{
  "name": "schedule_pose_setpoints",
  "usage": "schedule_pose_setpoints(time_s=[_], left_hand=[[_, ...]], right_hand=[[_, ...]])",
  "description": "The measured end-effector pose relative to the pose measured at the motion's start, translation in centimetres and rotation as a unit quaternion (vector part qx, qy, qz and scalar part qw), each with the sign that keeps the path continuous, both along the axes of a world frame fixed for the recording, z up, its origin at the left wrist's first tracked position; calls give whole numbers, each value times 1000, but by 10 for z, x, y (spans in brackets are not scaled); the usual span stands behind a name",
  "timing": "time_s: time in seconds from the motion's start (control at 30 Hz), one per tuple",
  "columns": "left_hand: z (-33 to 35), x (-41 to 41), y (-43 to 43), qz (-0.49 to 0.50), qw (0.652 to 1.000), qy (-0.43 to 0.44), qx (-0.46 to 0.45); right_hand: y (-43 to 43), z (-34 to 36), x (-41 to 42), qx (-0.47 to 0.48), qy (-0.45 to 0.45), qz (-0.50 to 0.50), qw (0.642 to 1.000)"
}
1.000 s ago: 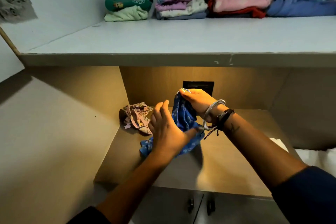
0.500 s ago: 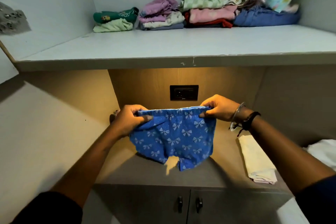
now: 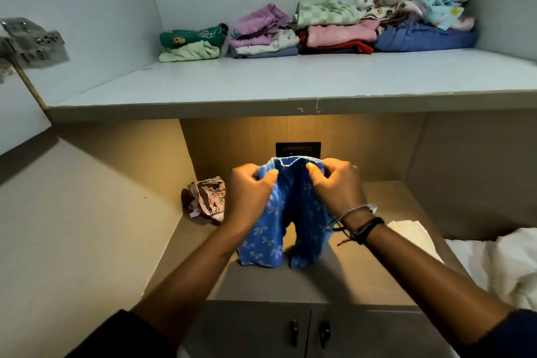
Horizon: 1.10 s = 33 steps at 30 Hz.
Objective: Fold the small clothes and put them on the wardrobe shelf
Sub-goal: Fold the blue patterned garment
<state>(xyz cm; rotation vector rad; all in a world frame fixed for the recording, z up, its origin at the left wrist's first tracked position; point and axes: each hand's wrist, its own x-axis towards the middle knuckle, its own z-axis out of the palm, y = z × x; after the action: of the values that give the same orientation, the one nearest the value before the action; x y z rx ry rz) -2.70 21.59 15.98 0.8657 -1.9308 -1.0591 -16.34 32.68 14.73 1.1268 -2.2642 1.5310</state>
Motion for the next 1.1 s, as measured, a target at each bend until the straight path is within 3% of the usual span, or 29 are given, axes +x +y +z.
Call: schedule_pose_setpoints(time_s=[0.17,0.37,0.57,0.67,0.73,0.83,0.9,1.1], left_hand=[[-3,-6,32,-83,969,58,227],[-7,9,29,-155,945,71,281],[-12,20,16,-192,966,42,166],[-15,31,2,-139,987,51,-70],[-12,36,-7,-169,964,-48,-199],[6,39,-12,-253,949,-119,-144],[23,40,-9,-289,950,-81,-87],[65,51,18,-295,950,-7,-102]], right_hand=[[-4,-16,39,20,-5,31,999],[5,-28,44,65,-9,141,988],[9,-27,24,54,-82,235,967],[12,-21,18,42,-127,278,951],[16,-12,17,19,-177,308,935],[21,7,16,12,-198,347,917],[24,20,18,-5,-197,378,904],[39,37,18,-72,-243,427,868]])
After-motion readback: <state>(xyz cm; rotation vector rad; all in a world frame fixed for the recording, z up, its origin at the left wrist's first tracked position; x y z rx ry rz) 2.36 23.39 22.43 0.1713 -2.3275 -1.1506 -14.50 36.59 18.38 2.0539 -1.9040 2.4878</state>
